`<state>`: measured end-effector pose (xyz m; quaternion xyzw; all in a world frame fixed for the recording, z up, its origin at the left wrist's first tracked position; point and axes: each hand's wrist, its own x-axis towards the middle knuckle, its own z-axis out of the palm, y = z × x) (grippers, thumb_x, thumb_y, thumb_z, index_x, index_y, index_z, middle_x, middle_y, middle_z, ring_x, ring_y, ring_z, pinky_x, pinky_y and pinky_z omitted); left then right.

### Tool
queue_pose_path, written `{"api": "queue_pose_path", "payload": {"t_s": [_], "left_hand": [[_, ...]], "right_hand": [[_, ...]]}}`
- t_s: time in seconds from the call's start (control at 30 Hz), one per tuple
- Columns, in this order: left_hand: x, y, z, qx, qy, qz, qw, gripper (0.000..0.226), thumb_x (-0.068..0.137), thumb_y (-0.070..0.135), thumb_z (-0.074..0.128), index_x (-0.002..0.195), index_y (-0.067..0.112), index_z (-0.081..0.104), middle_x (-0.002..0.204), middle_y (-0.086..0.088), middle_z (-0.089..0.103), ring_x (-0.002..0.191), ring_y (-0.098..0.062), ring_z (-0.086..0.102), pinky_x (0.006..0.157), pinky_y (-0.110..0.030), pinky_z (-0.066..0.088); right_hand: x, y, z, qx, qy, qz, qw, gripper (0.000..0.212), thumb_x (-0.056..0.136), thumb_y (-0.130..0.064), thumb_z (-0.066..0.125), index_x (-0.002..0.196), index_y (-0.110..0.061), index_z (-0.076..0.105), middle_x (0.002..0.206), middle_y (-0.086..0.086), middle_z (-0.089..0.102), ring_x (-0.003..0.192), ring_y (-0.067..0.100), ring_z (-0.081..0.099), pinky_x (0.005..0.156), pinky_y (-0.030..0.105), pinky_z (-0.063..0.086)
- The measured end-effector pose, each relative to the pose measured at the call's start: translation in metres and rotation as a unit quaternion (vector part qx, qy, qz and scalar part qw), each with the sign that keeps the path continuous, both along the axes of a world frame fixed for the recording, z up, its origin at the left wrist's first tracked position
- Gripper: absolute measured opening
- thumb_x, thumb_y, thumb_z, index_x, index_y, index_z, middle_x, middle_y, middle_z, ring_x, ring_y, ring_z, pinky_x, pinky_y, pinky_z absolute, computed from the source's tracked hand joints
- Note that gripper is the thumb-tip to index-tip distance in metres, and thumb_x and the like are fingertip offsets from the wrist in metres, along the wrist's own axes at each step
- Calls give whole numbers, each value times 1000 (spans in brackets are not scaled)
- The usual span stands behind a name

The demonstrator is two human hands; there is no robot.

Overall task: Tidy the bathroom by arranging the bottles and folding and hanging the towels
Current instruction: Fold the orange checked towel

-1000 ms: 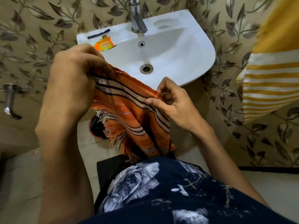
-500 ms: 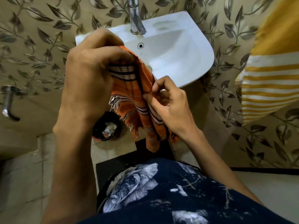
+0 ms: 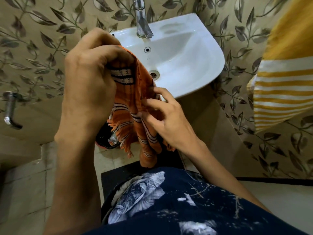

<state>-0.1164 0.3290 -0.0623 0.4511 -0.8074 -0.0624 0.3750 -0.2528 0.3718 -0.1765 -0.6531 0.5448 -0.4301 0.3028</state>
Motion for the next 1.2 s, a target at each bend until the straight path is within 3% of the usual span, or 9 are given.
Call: {"api": "queue_pose_path", "payload": {"t_s": [0.13, 0.37, 0.47, 0.67, 0.73, 0.83, 0.93, 1.03, 1.2], "left_hand": [[0, 2, 2, 4, 2, 6, 1000, 37, 80, -1, 38, 93, 2, 72, 93, -2, 52, 87, 3, 43, 73, 0, 34], [0, 6, 6, 5, -5, 0, 1000, 40, 79, -3, 35, 96, 4, 71, 94, -1, 51, 88, 5, 41, 71, -2, 37], [-1, 7, 7, 8, -6, 2, 1000, 43, 78, -2, 33, 98, 4, 71, 94, -2, 51, 89, 4, 41, 72, -4, 38], [0, 12, 10, 16, -3, 8, 1000, 43, 79, 3, 31, 102, 7, 68, 97, -1, 50, 93, 6, 40, 75, -4, 40], [0, 13, 11, 14, -4, 8, 1000, 43, 79, -2, 34, 102, 9, 68, 97, -1, 51, 92, 4, 42, 76, -8, 42], [1, 12, 10, 14, -8, 9, 1000, 46, 75, -8, 34, 99, 7, 70, 95, -1, 52, 91, 2, 43, 76, -8, 41], [7, 10, 7, 26, -15, 10, 999, 44, 74, -13, 37, 98, 5, 70, 94, -2, 53, 87, 2, 44, 74, -9, 41], [16, 6, 3, 53, -22, 23, 998, 45, 70, -18, 39, 94, 3, 71, 91, -3, 54, 73, 8, 46, 72, 0, 36], [15, 3, 0, 48, -19, 49, 997, 45, 68, -15, 37, 91, 1, 72, 88, -2, 54, 69, 3, 43, 71, -2, 36]], "right_hand": [[1, -2, -1, 12, 17, -74, 997, 21, 90, -21, 59, 109, -18, 69, 136, 3, 36, 90, 19, 64, 90, 39, 52], [1, -5, 0, -5, 22, -94, 995, 28, 89, -11, 53, 111, -9, 70, 126, 4, 59, 94, 25, 67, 82, 44, 54], [2, -2, -3, -2, 39, -115, 993, 30, 90, -10, 51, 117, -11, 65, 134, 5, 54, 100, 29, 65, 86, 45, 53], [4, 2, 1, -37, 75, -202, 976, 38, 91, -7, 51, 129, -13, 55, 143, 6, 39, 93, 22, 62, 85, 30, 54], [3, 1, 2, -56, 70, -177, 980, 33, 89, -3, 51, 121, -9, 61, 136, 5, 49, 97, 20, 62, 88, 28, 53], [2, -1, 2, -58, 60, -132, 988, 21, 87, -1, 54, 102, -2, 69, 118, 7, 63, 95, 22, 64, 82, 39, 54], [-5, -1, 5, -52, 20, -191, 980, 15, 85, -7, 63, 96, -4, 73, 101, 7, 67, 84, 24, 66, 70, 45, 55], [-21, -3, 8, -77, 48, -257, 962, 17, 81, -13, 68, 95, -7, 74, 91, 6, 69, 82, 23, 64, 71, 43, 55], [-21, -6, -7, 10, 61, -77, 995, 16, 83, -15, 67, 97, -8, 72, 90, 6, 68, 83, 21, 63, 76, 43, 52]]}}
